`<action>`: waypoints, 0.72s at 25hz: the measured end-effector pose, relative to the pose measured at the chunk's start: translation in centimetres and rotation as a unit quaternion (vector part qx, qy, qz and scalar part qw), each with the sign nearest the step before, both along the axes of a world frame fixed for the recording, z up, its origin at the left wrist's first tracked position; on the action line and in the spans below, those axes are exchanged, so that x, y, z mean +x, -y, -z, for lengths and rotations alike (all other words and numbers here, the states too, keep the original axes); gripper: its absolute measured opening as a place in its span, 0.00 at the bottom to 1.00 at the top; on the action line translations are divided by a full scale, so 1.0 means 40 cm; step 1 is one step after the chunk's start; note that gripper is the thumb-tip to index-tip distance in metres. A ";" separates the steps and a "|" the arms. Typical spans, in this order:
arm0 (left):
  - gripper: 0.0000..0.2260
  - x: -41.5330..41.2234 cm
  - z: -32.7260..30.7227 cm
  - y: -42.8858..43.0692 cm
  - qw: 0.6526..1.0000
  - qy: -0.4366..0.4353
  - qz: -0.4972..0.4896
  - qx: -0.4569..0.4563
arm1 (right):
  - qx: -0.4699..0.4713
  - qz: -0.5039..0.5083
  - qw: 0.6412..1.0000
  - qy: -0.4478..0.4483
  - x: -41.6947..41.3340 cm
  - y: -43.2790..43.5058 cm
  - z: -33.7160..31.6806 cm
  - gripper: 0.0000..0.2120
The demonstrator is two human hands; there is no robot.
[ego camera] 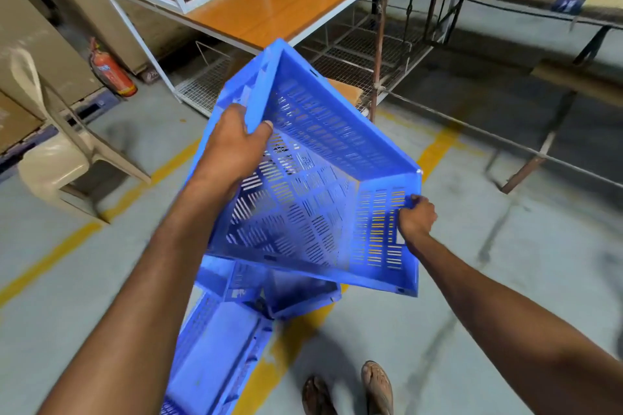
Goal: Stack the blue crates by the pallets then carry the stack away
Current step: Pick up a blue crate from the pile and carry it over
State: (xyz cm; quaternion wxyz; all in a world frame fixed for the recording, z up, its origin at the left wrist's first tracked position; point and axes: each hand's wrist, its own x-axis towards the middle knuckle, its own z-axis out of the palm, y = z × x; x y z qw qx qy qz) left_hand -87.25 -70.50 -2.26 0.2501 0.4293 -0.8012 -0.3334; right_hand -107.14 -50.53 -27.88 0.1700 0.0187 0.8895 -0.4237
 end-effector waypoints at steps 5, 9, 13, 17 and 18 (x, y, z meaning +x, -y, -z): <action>0.08 0.064 -0.011 0.034 0.997 -0.047 -0.016 0.064 | -0.033 0.069 0.990 0.116 -0.030 -0.014 -0.011 0.15; 0.12 0.101 -0.008 0.111 0.994 -0.013 -0.051 0.098 | -0.169 0.000 0.948 0.269 -0.060 -0.024 -0.002 0.07; 0.14 0.176 0.029 0.225 0.985 0.051 -0.091 0.141 | -0.249 -0.099 0.877 0.400 -0.059 -0.040 -0.052 0.12; 0.17 0.276 0.120 0.285 0.971 0.149 -0.101 0.160 | -0.254 -0.146 0.843 0.452 -0.042 -0.022 -0.089 0.07; 0.17 0.310 0.146 0.293 0.964 0.188 -0.104 0.159 | -0.241 -0.163 0.842 0.453 -0.040 -0.005 -0.103 0.07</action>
